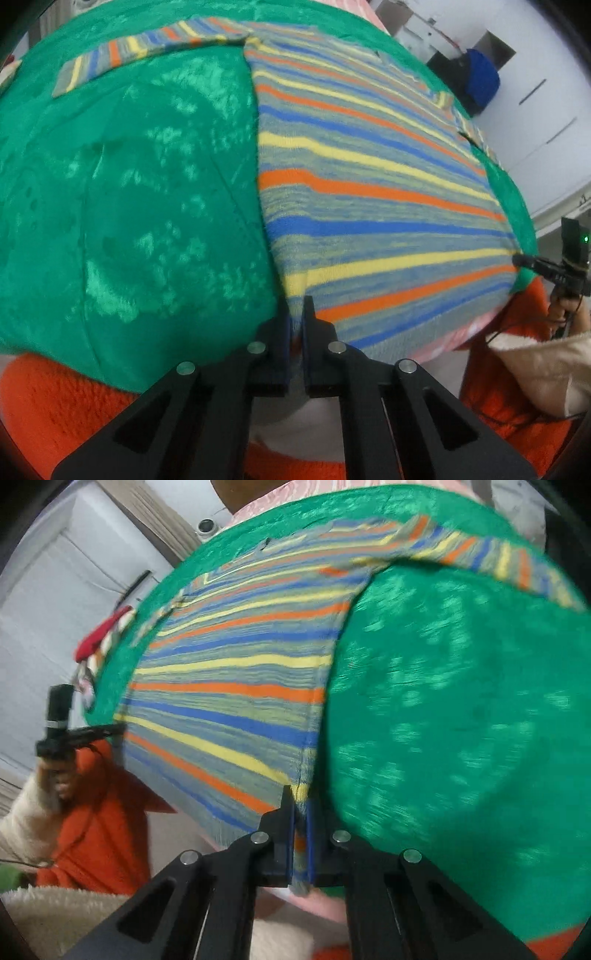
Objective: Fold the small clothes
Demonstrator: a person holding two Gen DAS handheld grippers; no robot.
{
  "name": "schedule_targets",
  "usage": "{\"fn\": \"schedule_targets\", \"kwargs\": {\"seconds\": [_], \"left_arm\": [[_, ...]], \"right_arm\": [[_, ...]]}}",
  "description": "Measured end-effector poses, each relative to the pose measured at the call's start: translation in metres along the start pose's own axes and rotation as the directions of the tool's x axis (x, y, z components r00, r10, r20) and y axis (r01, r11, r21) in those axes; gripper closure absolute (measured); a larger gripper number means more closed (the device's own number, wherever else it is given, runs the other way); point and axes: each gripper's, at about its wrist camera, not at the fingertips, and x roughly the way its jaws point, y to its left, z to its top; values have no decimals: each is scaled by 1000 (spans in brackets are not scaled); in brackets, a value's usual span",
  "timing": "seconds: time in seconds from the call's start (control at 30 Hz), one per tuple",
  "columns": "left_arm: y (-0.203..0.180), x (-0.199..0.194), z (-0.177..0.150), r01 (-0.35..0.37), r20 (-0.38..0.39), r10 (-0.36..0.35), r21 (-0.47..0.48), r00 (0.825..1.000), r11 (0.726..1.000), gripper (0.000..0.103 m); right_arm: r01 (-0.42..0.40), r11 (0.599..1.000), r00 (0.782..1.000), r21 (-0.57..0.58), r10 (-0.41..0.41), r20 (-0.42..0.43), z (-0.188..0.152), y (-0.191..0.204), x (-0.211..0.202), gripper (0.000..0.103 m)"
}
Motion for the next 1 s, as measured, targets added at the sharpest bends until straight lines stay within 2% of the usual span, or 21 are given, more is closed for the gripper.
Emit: {"fn": "schedule_targets", "kwargs": {"seconds": [0.13,0.23,0.27,0.3,0.33,0.37,0.4,0.43,0.47,0.5,0.57,0.67,0.77,0.87,0.9,0.93,0.97,1.0], "left_arm": [[10,9,1,-1,-10,0,-43,1000,999,99],[3,-2,-1,-48,14,48,-30,999,998,91],[1,-10,-2,-69,28,70,-32,997,997,79],[0,-17,-3,-76,46,77,-32,996,997,62],[-1,-29,-2,-76,84,78,-33,993,997,54],[-2,-37,-1,-75,124,79,-34,989,997,40],[-2,-48,3,-82,174,87,-37,981,996,30],[-1,-56,9,-94,225,102,-47,969,994,26],[3,-62,15,-107,265,119,-61,957,992,16],[6,-65,25,-124,302,144,-82,943,989,9],[12,-61,45,-155,358,189,-121,914,980,9],[30,-42,73,-196,401,260,-193,878,961,9],[47,-19,88,-215,393,302,-249,869,944,9],[68,3,85,-236,369,338,-295,866,926,9],[71,5,80,-241,381,344,-292,858,925,8],[71,6,75,-254,409,354,-280,841,926,7],[68,7,74,-277,408,371,-272,834,922,4],[66,8,76,-288,401,377,-265,835,920,1]], "right_arm": [[25,996,999,80,-22,-42,-9,-20,33,100],[-3,992,1000,123,4,-10,-8,-23,30,98],[-14,993,1000,121,14,6,-9,-23,24,91],[-24,992,1000,125,23,12,-10,-24,19,88],[-24,992,1000,126,22,17,-12,-25,12,80],[-4,993,999,119,-1,41,-12,-24,1,73],[28,994,997,105,-35,73,-12,-23,-11,67],[64,994,991,90,-74,107,-12,-20,-21,52],[128,989,977,75,-139,162,-9,-17,-33,36],[180,981,958,72,-192,214,-5,-15,-42,31],[251,963,908,97,-269,323,7,-18,-55,28],[302,936,845,180,-351,403,32,-38,-50,28],[350,905,809,242,-422,409,47,-59,-29,28],[388,880,813,274,-467,348,44,-77,-1,27],[396,879,803,265,-472,363,43,-77,2,26],[420,875,782,242,-484,394,38,-74,6,25],[443,868,770,224,-496,400,37,-71,9,24],[451,864,768,223,-503,396,38,-70,10,24]]}}
